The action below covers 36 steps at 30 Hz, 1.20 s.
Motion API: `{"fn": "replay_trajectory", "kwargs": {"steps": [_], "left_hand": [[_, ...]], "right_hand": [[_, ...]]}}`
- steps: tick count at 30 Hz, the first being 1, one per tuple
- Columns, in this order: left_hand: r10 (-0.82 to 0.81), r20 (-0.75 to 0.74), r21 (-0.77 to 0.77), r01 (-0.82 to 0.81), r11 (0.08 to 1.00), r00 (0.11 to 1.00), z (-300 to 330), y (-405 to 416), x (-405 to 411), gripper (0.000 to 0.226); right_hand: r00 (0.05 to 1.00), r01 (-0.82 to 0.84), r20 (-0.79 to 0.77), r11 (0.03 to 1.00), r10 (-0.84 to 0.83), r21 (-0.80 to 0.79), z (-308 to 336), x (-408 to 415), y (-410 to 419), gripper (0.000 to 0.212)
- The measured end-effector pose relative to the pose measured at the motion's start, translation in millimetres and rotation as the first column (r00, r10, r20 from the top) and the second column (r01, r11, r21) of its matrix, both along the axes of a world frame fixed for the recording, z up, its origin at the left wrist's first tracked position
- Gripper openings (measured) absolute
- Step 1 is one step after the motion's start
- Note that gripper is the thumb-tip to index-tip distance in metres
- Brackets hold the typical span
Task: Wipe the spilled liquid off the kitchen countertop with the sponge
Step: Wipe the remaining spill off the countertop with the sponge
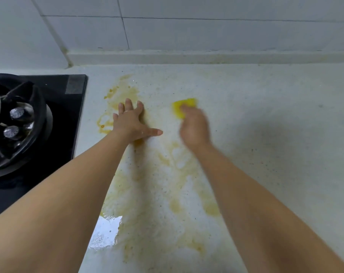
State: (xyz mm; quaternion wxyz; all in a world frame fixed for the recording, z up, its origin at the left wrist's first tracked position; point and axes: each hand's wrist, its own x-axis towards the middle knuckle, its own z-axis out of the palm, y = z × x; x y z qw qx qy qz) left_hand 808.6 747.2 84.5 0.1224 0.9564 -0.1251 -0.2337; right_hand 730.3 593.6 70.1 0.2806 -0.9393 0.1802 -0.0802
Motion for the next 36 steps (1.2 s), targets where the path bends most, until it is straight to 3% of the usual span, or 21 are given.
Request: {"fn": "replay_trajectory", "kwargs": {"steps": [2,3,5,7,8,9,11,13,14,16,17,19,20,22,24,25,27,30,32,34,36], "left_hand": [[0.019,-0.003,-0.017,-0.019,1.000,1.000,1,0,-1,0.117],[0.020,-0.007,-0.019,-0.020,1.000,1.000,1,0,-2,0.117],[0.012,-0.011,-0.011,-0.012,1.000,1.000,1,0,-2,0.116],[0.009,-0.004,-0.005,-0.009,1.000,1.000,-1,0,-2,0.116],[0.010,-0.003,-0.007,-0.010,1.000,1.000,-1,0,-2,0.117],[0.012,-0.005,-0.012,-0.012,1.000,1.000,-1,0,-1,0.117],[0.008,-0.004,-0.022,-0.008,1.000,1.000,-1,0,-1,0.117],[0.013,-0.002,-0.029,-0.013,0.999,1.000,0,1,-2,0.116],[0.008,-0.002,-0.023,-0.008,1.000,1.000,0,1,-2,0.116],[-0.017,-0.002,0.002,0.017,1.000,1.000,2,1,-2,0.116],[-0.026,-0.004,0.014,0.026,1.000,1.000,2,1,-2,0.116],[-0.024,-0.004,0.022,0.024,0.999,1.000,5,1,-2,0.115],[-0.022,0.000,0.023,0.022,1.000,1.000,6,2,-5,0.115],[-0.040,0.019,0.010,0.040,0.999,0.999,9,0,-14,0.114],[-0.060,0.040,-0.023,0.060,0.998,0.997,10,-3,-31,0.113],[-0.067,0.041,-0.037,0.068,0.997,0.997,11,-4,-42,0.112],[-0.075,0.023,-0.043,0.076,0.996,0.997,11,-5,-60,0.112],[-0.052,-0.009,0.005,0.052,0.999,0.999,7,-3,-90,0.111],[-0.046,-0.017,0.035,0.047,0.998,0.999,4,-4,-106,0.110],[-0.033,-0.016,0.037,0.034,0.999,0.999,3,-5,-114,0.109],[-0.028,-0.019,0.025,0.029,0.999,0.999,3,-2,-116,0.108]], "right_hand": [[0.941,-0.325,0.085,0.945,0.327,-0.042,-10,-5,31,0.048],[0.932,-0.338,0.114,0.938,0.345,-0.073,-10,-6,24,0.050],[0.996,-0.051,0.069,0.997,0.055,-0.055,-6,-4,-14,0.052],[0.940,0.338,-0.032,0.939,-0.340,-0.061,-3,-6,-49,0.052],[0.913,0.400,-0.050,0.913,-0.404,-0.076,-2,-7,-47,0.051],[0.930,0.363,-0.040,0.929,-0.366,-0.065,-1,-6,-33,0.050],[0.998,0.037,0.055,0.999,-0.038,0.008,-4,-7,18,0.047],[0.962,-0.238,0.118,0.967,0.248,-0.091,-14,-16,45,0.049],[0.959,-0.243,0.122,0.964,0.256,-0.112,-12,-17,34,0.051],[0.997,0.074,0.033,0.995,-0.072,-0.067,-4,-25,-7,0.051],[0.962,0.272,-0.018,0.961,-0.273,-0.059,-2,-33,-33,0.050],[0.897,0.433,-0.043,0.895,-0.439,-0.110,3,-45,-49,0.051],[0.918,0.394,-0.018,0.915,-0.397,-0.093,4,-47,-35,0.056],[0.993,0.100,0.071,0.995,-0.098,-0.022,-2,-48,11,0.056],[0.982,-0.125,0.131,0.986,0.139,-0.113,-11,-58,35,0.050],[0.980,-0.143,0.122,0.984,0.155,-0.106,-6,-64,23,0.049],[0.995,0.095,0.014,0.993,-0.094,-0.066,1,-80,-19,0.049],[0.888,0.441,-0.103,0.893,-0.448,-0.085,8,-111,-65,0.048],[0.936,0.346,-0.046,0.936,-0.349,-0.068,7,-108,-39,0.058],[1.000,0.017,-0.007,1.000,-0.017,-0.006,1,-105,7,0.061],[0.962,-0.261,0.057,0.963,0.266,-0.072,-5,-113,29,0.052]]}}
